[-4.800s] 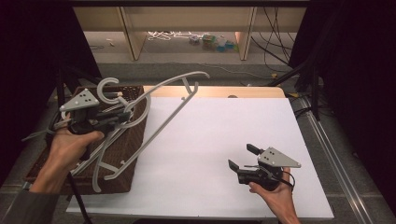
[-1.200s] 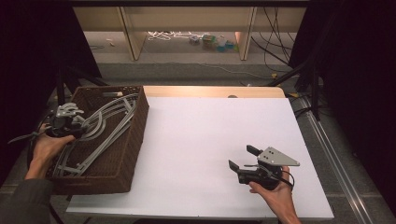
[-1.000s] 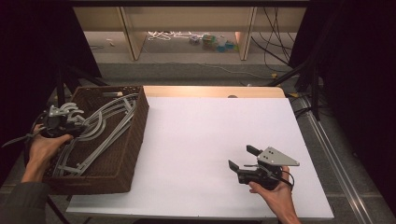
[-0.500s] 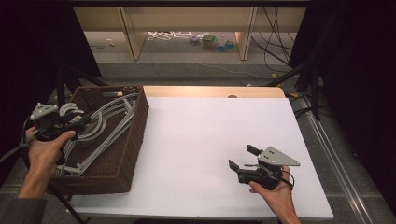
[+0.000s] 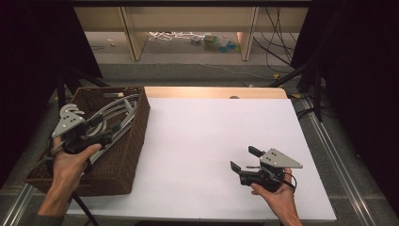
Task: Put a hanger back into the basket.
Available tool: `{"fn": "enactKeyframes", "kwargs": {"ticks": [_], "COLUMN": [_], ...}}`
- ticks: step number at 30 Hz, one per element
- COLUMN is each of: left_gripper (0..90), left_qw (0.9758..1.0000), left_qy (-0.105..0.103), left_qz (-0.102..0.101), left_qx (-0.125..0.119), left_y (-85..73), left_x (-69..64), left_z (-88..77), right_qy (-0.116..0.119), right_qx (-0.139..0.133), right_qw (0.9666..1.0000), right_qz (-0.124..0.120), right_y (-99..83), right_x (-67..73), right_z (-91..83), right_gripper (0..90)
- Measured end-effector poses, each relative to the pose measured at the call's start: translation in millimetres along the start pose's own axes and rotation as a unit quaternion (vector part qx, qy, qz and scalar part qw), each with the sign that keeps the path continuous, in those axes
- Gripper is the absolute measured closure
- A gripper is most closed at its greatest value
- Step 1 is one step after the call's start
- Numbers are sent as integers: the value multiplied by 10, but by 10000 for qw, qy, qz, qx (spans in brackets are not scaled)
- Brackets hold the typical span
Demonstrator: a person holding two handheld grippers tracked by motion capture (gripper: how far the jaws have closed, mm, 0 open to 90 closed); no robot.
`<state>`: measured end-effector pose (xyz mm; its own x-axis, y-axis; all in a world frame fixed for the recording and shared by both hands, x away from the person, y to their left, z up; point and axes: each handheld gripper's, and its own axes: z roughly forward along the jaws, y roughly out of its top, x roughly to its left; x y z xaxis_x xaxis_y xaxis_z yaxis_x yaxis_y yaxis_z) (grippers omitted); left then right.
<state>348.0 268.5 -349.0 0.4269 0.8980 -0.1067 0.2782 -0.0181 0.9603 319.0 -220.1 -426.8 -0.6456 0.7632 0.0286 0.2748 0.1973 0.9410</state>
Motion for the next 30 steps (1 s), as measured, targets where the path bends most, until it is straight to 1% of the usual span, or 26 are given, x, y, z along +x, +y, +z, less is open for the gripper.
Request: {"fn": "enactKeyframes", "kwargs": {"ticks": [2, 4, 6, 7, 8, 9, 11, 12, 14, 15, 16, 18, 20, 21, 22, 23, 24, 25, 27, 28, 29, 30], "left_gripper": [287, 286, 284, 278, 271, 267, 260, 251, 248, 247, 245, 234, 225, 215, 211, 203, 178, 154, 156, 158, 158, 158], "left_qw": [9998, 9994, 9989, 9987, 9983, 9979, 9969, 9965, 9958, 9955, 9953, 9950, 9949, 9947, 9945, 9946, 9945, 9942, 9941, 9941, 9936, 9936], "left_qy": [-180, -314, -435, -502, -574, -627, -755, -800, -867, -893, -914, -950, -961, -975, -992, -976, -974, -1008, -1013, -1019, -1069, -1089], "left_qz": [-54, -34, -36, -1, 46, 49, 8, -2, 53, 68, 38, 46, 30, 9, -4, -32, -5, 18, 27, -3, -23, -33], "left_qx": [-73, -107, -143, -123, -132, -159, -221, -252, -292, -302, -319, -313, -298, -325, -334, -355, -382, -370, -392, -381, -351, -306], "left_y": [-39, -77, -112, -126, -142, -158, -187, -200, -227, -245, -269, -304, -350, -366, -388, -413, -439, -468, -505, -525, -542, -562], "left_x": [-102, -203, -301, -349, -395, -440, -514, -546, -597, -617, -639, -661, -695, -708, -723, -741, -756, -772, -789, -798, -801, -808], "left_z": [14, 38, 73, 88, 104, 117, 137, 147, 165, 176, 190, 211, 229, 235, 240, 241, 243, 244, 242, 240, 242, 245], "right_qy": [1, 43, 65, 52, 66, 97, 69, 61, 97, 75, 98, 118, 115, 133, 95, 87, 112, 73, 52, 55, 20, 42], "right_qx": [-75, -102, -74, -103, -90, -104, -139, -81, -119, -96, -77, -131, -120, -179, -221, -204, -264, -263, -325, -319, -364, -364], "right_qw": [10000, 9999, 10000, 9999, 9999, 9999, 9999, 9999, 9999, 9999, 9999, 9998, 9999, 9997, 9997, 9997, 9996, 9996, 9994, 9995, 9993, 9993], "right_qz": [-10, 18, 13, 19, 15, 13, 6, 0, -12, -19, -13, -11, -37, -38, -38, -37, -26, -38, -42, -60, -53, -54], "right_y": [2, 2, 0, -3, -3, -4, -9, -6, -12, -13, -15, -23, -23, -23, -23, -19, -19, -17, -19, -20, -25, -25], "right_x": [3, 10, 13, 17, 18, 20, 26, 28, 33, 39, 42, 52, 52, 52, 55, 54, 51, 50, 52, 55, 58, 54], "right_z": [6, 2, -6, -3, -7, -5, 1, -8, -3, -8, -12, -2, -14, -20, -22, -36, -36, -47, -48, -52, -49, -52], "right_gripper": [169, 169, 169, 169, 169, 169, 169, 169, 168, 168, 168, 167, 166, 165, 165, 164, 163, 163, 162, 161, 161, 161]}}
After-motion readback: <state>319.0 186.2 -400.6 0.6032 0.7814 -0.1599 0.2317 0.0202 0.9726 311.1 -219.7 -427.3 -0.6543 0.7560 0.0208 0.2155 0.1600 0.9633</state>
